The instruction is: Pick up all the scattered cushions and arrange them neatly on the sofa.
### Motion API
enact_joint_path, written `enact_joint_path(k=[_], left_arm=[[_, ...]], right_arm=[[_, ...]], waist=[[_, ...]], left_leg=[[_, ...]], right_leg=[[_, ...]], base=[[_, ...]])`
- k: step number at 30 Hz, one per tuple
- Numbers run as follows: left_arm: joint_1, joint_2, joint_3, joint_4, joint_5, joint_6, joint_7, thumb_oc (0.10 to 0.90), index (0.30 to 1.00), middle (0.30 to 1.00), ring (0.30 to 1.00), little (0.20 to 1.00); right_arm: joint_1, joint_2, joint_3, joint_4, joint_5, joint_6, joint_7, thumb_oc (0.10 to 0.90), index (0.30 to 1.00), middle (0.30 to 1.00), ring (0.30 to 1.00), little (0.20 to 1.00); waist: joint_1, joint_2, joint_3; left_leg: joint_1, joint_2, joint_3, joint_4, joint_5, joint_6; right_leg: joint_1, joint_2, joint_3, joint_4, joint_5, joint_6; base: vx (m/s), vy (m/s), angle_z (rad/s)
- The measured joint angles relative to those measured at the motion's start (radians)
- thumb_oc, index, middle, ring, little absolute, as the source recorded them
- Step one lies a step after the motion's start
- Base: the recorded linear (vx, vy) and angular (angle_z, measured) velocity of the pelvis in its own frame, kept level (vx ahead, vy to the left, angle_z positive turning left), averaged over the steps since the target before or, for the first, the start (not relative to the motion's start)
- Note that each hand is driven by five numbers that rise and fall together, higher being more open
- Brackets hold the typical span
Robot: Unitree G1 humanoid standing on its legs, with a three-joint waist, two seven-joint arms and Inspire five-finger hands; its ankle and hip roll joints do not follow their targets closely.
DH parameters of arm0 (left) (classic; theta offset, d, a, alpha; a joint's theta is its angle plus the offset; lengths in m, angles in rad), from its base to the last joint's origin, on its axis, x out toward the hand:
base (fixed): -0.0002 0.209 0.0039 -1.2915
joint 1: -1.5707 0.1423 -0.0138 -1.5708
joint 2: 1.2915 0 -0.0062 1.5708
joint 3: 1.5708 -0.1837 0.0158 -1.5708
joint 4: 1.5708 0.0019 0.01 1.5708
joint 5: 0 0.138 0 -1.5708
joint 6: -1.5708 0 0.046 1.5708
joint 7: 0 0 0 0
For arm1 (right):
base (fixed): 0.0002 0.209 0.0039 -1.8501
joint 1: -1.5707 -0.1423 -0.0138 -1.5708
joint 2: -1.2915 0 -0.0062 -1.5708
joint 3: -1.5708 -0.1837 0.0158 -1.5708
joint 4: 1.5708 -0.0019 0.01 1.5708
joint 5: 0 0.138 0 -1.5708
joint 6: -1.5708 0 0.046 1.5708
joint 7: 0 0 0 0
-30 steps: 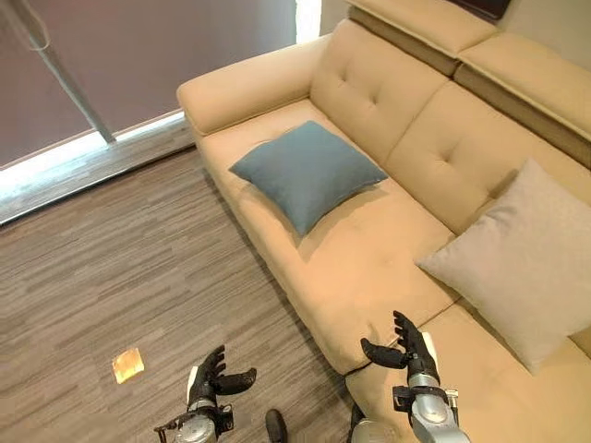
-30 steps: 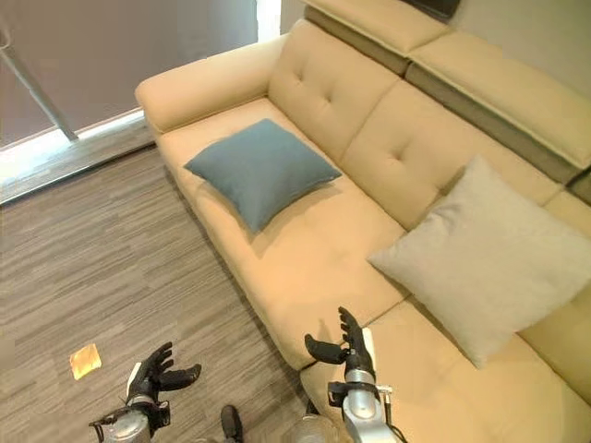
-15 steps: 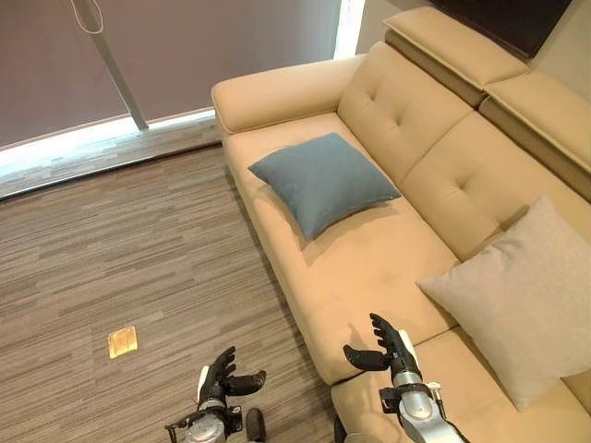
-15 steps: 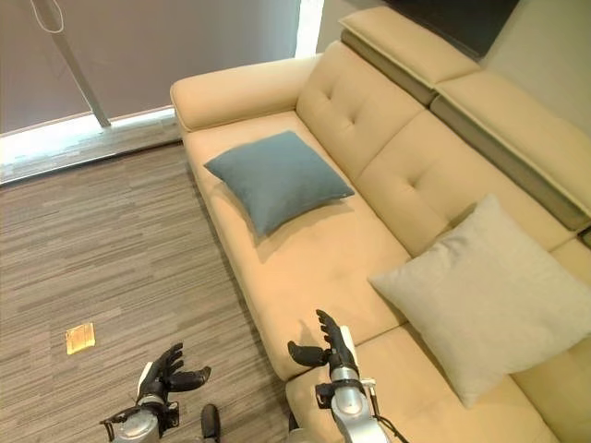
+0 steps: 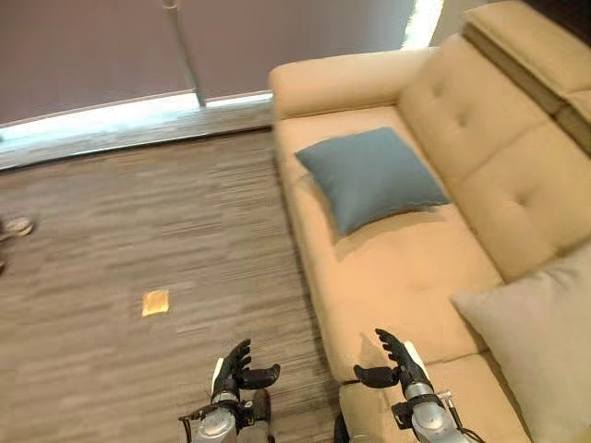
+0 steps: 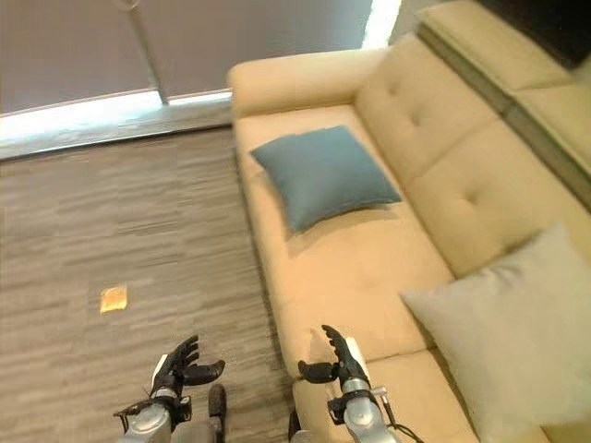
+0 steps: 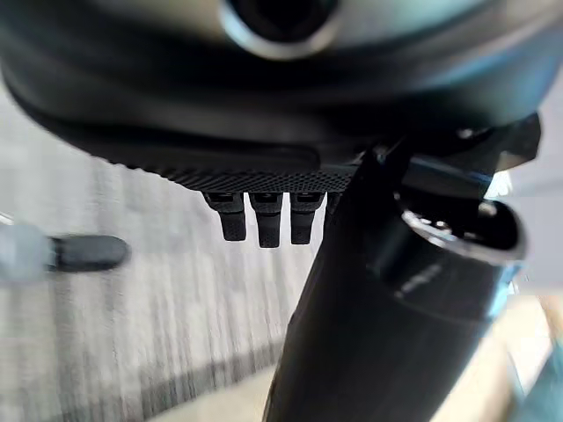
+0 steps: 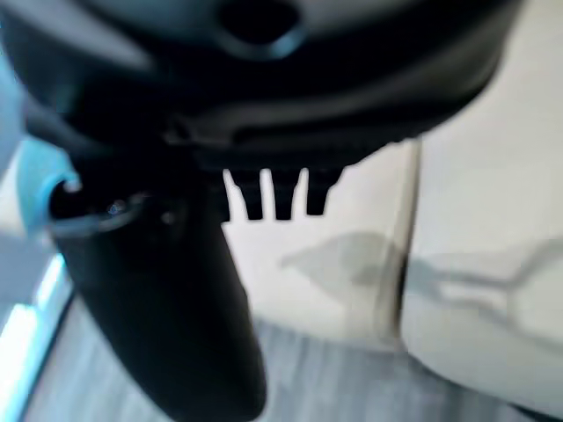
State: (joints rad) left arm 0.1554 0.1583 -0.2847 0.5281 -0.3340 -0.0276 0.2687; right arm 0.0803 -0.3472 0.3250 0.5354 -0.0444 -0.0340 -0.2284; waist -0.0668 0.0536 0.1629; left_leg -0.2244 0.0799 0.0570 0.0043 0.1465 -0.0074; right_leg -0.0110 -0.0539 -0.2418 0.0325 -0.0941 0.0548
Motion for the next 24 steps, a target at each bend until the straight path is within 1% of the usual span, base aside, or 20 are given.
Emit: enact_joint_path(k=[1, 2, 3, 5, 6, 8, 9, 10, 11, 12, 13, 15, 16, 17, 18, 19, 20, 21, 22, 24], left_arm=[[0.009, 0.002, 0.001, 0.003, 0.0, 0.0, -0.001, 0.8, 0.9, 0.9, 0.9, 0.9], [0.016, 0.009, 0.012, 0.015, 0.0, 0.002, -0.001, 0.8, 0.9, 0.9, 0.9, 0.9], [0.024, 0.017, 0.02, 0.026, 0.0, 0.003, 0.0, 0.8, 0.9, 0.9, 0.9, 0.9], [0.035, 0.028, 0.026, 0.047, 0.0, 0.004, -0.001, 0.8, 0.9, 0.9, 0.9, 0.9], [0.035, 0.027, 0.036, 0.059, -0.001, 0.004, -0.001, 0.8, 0.9, 0.9, 0.9, 0.9], [0.025, 0.027, 0.053, 0.056, 0.0, 0.002, -0.002, 0.8, 0.9, 0.9, 0.9, 0.9], [0.02, 0.026, 0.053, 0.058, 0.0, 0.001, -0.002, 0.8, 0.9, 0.9, 0.9, 0.9], [0.02, 0.02, 0.05, 0.057, 0.0, 0.002, -0.01, 0.8, 0.9, 0.9, 0.9, 0.9], [0.012, 0.029, 0.051, 0.058, 0.0, 0.002, -0.014, 0.8, 0.9, 0.9, 0.9, 0.9], [-0.009, 0.046, 0.054, 0.051, 0.0, 0.0, -0.016, 0.8, 0.9, 0.9, 0.9, 0.9], [-0.031, 0.06, 0.053, 0.051, 0.0, 0.001, -0.017, 0.8, 0.9, 0.9, 0.9, 0.9], [-0.056, 0.079, 0.051, 0.051, 0.0, 0.002, -0.017, 0.8, 0.9, 0.9, 0.9, 0.9], [-0.073, 0.098, 0.05, 0.05, 0.003, 0.002, -0.017, 0.8, 0.9, 0.9, 0.9, 0.9], [-0.08, 0.104, 0.049, 0.05, 0.005, 0.002, -0.019, 0.8, 0.9, 0.9, 0.9, 0.9], [-0.099, 0.105, 0.048, 0.046, 0.03, -0.001, -0.019, 0.8, 0.9, 0.9, 0.9, 0.9], [-0.104, 0.098, 0.031, 0.034, 0.054, -0.007, -0.018, 0.8, 0.9, 0.9, 0.9, 0.9], [-0.113, 0.104, 0.028, 0.036, 0.077, -0.01, -0.017, 0.8, 0.9, 0.9, 0.9, 0.9], [-0.122, 0.11, 0.028, 0.042, 0.095, -0.008, -0.017, 0.8, 0.9, 0.9, 0.9, 0.9], [-0.122, 0.122, 0.028, 0.05, 0.114, -0.005, -0.017, 0.8, 0.9, 0.9, 0.9, 0.9], [-0.105, 0.127, 0.026, 0.059, 0.138, 0.013, -0.018, 0.8, 0.9, 0.9, 0.9, 0.9]], right_arm=[[-0.004, -0.003, 0.001, 0.004, -0.01, 0.0, 0.005, 0.8, 0.9, 0.9, 0.9, 0.9], [-0.008, -0.001, 0.003, 0.005, -0.022, 0.003, 0.006, 0.8, 0.9, 0.9, 0.9, 0.9], [-0.011, 0.004, 0.001, 0.005, -0.033, 0.004, 0.006, 0.8, 0.9, 0.9, 0.9, 0.9], [-0.008, 0.003, 0.002, -0.002, -0.04, 0.004, 0.006, 0.8, 0.9, 0.9, 0.9, 0.9], [-0.008, 0.007, -0.001, 0.0, -0.053, 0.011, 0.005, 0.8, 0.9, 0.9, 0.9, 0.9], [-0.012, 0.014, -0.01, -0.001, -0.068, 0.014, 0.006, 0.8, 0.9, 0.9, 0.9, 0.9], [-0.011, 0.008, -0.015, 0.001, -0.068, 0.017, 0.006, 0.8, 0.9, 0.9, 0.9, 0.9], [-0.002, 0.0, -0.02, 0.002, -0.072, 0.018, 0.006, 0.8, 0.9, 0.9, 0.9, 0.9], [-0.002, 0.017, -0.025, 0.009, -0.072, 0.021, 0.004, 0.8, 0.9, 0.9, 0.9, 0.9], [0.0, 0.045, -0.038, 0.006, -0.073, 0.022, 0.004, 0.8, 0.9, 0.9, 0.9, 0.9], [-0.007, 0.069, -0.037, 0.006, -0.074, 0.022, 0.004, 0.8, 0.9, 0.9, 0.9, 0.9], [-0.033, 0.099, -0.012, 0.006, -0.075, 0.026, 0.006, 0.8, 0.9, 0.9, 0.9, 0.9], [-0.071, 0.116, 0.031, 0.0, -0.077, 0.026, 0.009, 0.8, 0.9, 0.9, 0.9, 0.9], [-0.078, 0.12, 0.041, -0.005, -0.079, 0.026, 0.009, 0.8, 0.9, 0.9, 0.9, 0.9], [-0.078, 0.124, 0.037, -0.032, -0.081, 0.026, 0.005, 0.8, 0.9, 0.9, 0.9, 0.9], [-0.065, 0.12, 0.034, -0.047, -0.082, 0.022, 0.006, 0.8, 0.9, 0.9, 0.9, 0.9], [-0.058, 0.122, 0.032, -0.054, -0.082, 0.02, 0.008, 0.8, 0.9, 0.9, 0.9, 0.9], [-0.056, 0.124, 0.032, -0.063, -0.082, 0.017, 0.008, 0.8, 0.9, 0.9, 0.9, 0.9], [-0.054, 0.126, 0.036, -0.076, -0.082, 0.013, 0.011, 0.8, 0.9, 0.9, 0.9, 0.9], [-0.061, 0.125, 0.038, -0.077, -0.082, 0.012, 0.016, 0.8, 0.9, 0.9, 0.9, 0.9]], waist=[[0.005, 0.007, 0.005], [0.023, -0.019, 0.024], [0.028, -0.041, 0.038], [0.023, -0.058, 0.048], [0.026, -0.076, 0.058], [0.026, -0.096, 0.07], [0.022, -0.096, 0.07], [0.003, -0.084, 0.063], [-0.003, -0.108, 0.065], [0.0, -0.14, 0.063], [0.003, -0.158, 0.062], [0.005, -0.16, 0.06], [0.02, -0.153, 0.063], [0.021, -0.15, 0.064], [0.021, -0.143, 0.065], [0.017, -0.114, 0.056], [0.017, -0.11, 0.051], [0.011, -0.106, 0.05], [0.012, -0.106, 0.051], [0.002, -0.1, 0.054]], left_leg=[[0.002, 0.008, 0.023, -0.017, -0.02, 0.021], [0.002, 0.009, 0.08, -0.019, -0.067, 0.009], [-0.003, 0.007, 0.118, -0.002, -0.092, 0.006], [-0.004, 0.037, 0.125, 0.03, -0.108, 0.028], [-0.01, 0.076, 0.122, 0.061, -0.096, 0.005], [-0.027, 0.126, 0.128, 0.087, -0.077, -0.023], [-0.026, 0.143, 0.142, 0.083, -0.074, -0.021], [-0.004, 0.154, 0.154, 0.059, -0.006, -0.065], [0.004, 0.133, 0.152, 0.048, -0.002, -0.104], [0.004, 0.086, 0.152, 0.042, -0.007, -0.073], [0.004, 0.057, 0.152, 0.046, -0.021, -0.054], [0.018, 0.024, 0.155, 0.048, -0.038, -0.029], [0.052, 0.001, 0.17, 0.052, -0.066, 0.005], [0.07, -0.013, 0.174, 0.051, -0.075, 0.015], [0.095, -0.047, 0.174, 0.062, -0.097, 0.046], [0.106, -0.047, 0.137, 0.051, -0.12, 0.056], [0.112, -0.058, 0.109, 0.04, -0.132, 0.078], [0.116, -0.067, 0.092, 0.033, -0.122, 0.077], [0.138, -0.084, 0.076, 0.009, -0.119, 0.089], [0.165, -0.096, 0.056, -0.008, -0.141, 0.124]], right_leg=[[0.001, 0.004, -0.007, 0.004, 0.001, -0.009], [0.001, -0.016, -0.02, 0.003, 0.007, -0.016], [0.011, -0.042, -0.038, -0.002, 0.008, -0.019], [0.025, -0.061, -0.057, 0.005, -0.004, -0.006], [0.04, -0.08, -0.073, 0.005, 0.007, 0.01], [0.06, -0.11, -0.09, 0.006, 0.006, 0.022], [0.074, -0.114, -0.098, 0.002, 0.004, 0.036], [0.102, -0.117, -0.11, 0.004, -0.007, 0.061], [0.111, -0.148, -0.111, 0.008, -0.006, 0.065], [0.101, -0.191, -0.109, 0.033, 0.012, 0.058], [0.097, -0.221, -0.102, 0.05, 0.038, 0.062], [0.07, -0.256, -0.08, 0.105, 0.092, 0.057], [0.046, -0.295, -0.051, 0.192, 0.16, 0.061], [0.045, -0.314, -0.05, 0.232, 0.182, 0.064], [0.032, -0.355, -0.048, 0.337, 0.243, 0.042], [0.0, -0.348, -0.003, 0.4, 0.221, 0.049], [-0.026, -0.318, 0.067, 0.434, 0.181, 0.054], [-0.048, -0.29, 0.117, 0.463, 0.14, 0.065], [-0.094, -0.252, 0.149, 0.487, 0.087, 0.074], [-0.162, -0.187, 0.162, 0.478, 0.019, 0.047]], base=[[0.09, 0.175, 0.6], [0.12, 0.141, 0.35], [0.15, 0.237, 0.33], [0.1, 0.296, 0.36], [0.05, 0.361, 0.27], [0.09, 0.335, 0.27], [0.11, 0.314, 0.5], [0.1, 0.351, 0.52], [0.14, 0.483, 0.66], [0.12, 0.467, 0.49], [0.11, 0.439, 0.41], [0.18, 0.517, 0.03], [0.2, 0.557, -0.15], [0.16, 0.512, 0.21], [0.2, 0.328, 0.74], [0.22, 0.289, 0.82], [0.15, 0.188, 0.79], [0.23, 0.241, 0.66], [0.23, 0.206, 0.6], [0.25, 0.162, 0.34]])
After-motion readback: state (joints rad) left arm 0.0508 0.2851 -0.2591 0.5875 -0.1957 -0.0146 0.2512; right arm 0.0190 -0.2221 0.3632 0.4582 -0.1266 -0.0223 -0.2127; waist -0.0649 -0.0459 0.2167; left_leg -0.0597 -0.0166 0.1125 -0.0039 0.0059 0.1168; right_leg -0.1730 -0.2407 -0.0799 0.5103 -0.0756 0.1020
